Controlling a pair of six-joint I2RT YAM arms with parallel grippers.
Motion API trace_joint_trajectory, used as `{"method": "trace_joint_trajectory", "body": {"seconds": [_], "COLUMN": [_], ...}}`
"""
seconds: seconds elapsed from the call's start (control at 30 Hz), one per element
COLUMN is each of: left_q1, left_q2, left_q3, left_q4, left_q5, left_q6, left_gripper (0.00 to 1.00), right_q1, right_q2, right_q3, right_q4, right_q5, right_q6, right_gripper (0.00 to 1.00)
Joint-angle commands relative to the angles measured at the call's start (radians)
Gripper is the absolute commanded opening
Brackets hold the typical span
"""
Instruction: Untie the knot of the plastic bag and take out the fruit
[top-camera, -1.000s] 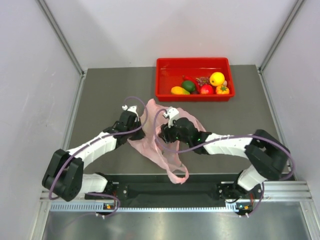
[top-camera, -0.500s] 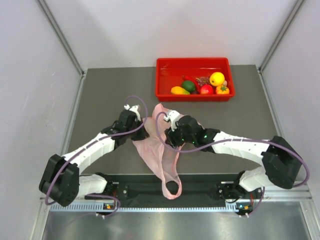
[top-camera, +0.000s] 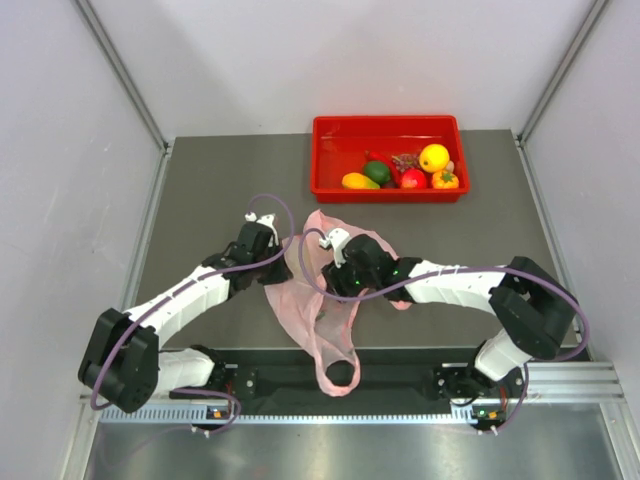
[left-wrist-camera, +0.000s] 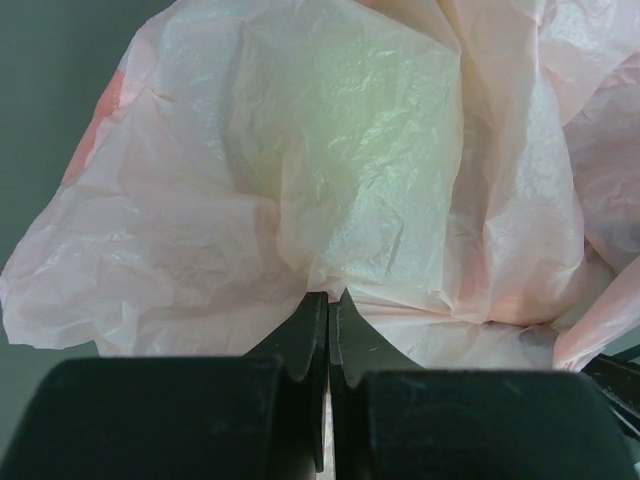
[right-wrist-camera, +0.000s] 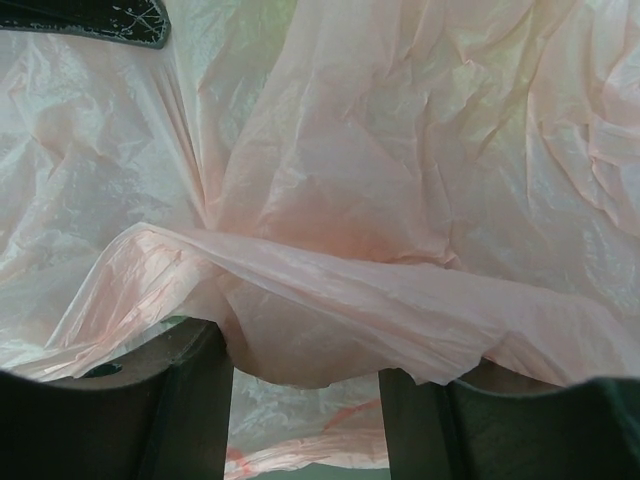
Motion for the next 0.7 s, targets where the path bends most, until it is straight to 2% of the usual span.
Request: {"method": "trace_joint_trajectory", "body": {"seconds": [0.0,0.1,0.13,0.2,0.23,0.67], "left_q1": [0.044,0.044,0.044,0.044,0.045,0.045], "left_q2": [-0.011,-0.012,-0.014,-0.019,-0.020,-0.034], "left_q3": [0.042,0.042,0.042,0.043,0.043,0.025], "left_q4": [0.005,0.008,0.008,0.007,0.007,0.025], "left_q5": [-0.169,-0.163,-0.162,-0.159,-0.159,-0.129], "left_q6": [0.039,0.036,0.036,0.035,0.037,0.036], "left_gripper": [0.00,0.00,0.00,0.00,0.00,0.00], "right_q1": [-0.012,-0.012,-0.011,-0.008,-0.008,0.034], "right_q2": [-0.038,-0.049,-0.048,-0.049,-0.051,-0.042], "right_q3": [-0.042,-0.047,-0.048,-0.053,-0.054,0.018], "right_q4": [-0.139,-0.139,-0.139,-0.138,-0.136,-0.058], "right_q5": [-0.013,-0.019,-0.024,-0.025,-0.021,0.077], "right_q6": [-0.026,-0.027,-0.029,-0.029,-0.027,0.022], "right_gripper": [0.57,0.69,0.78,0.89,0.98,1.00]}}
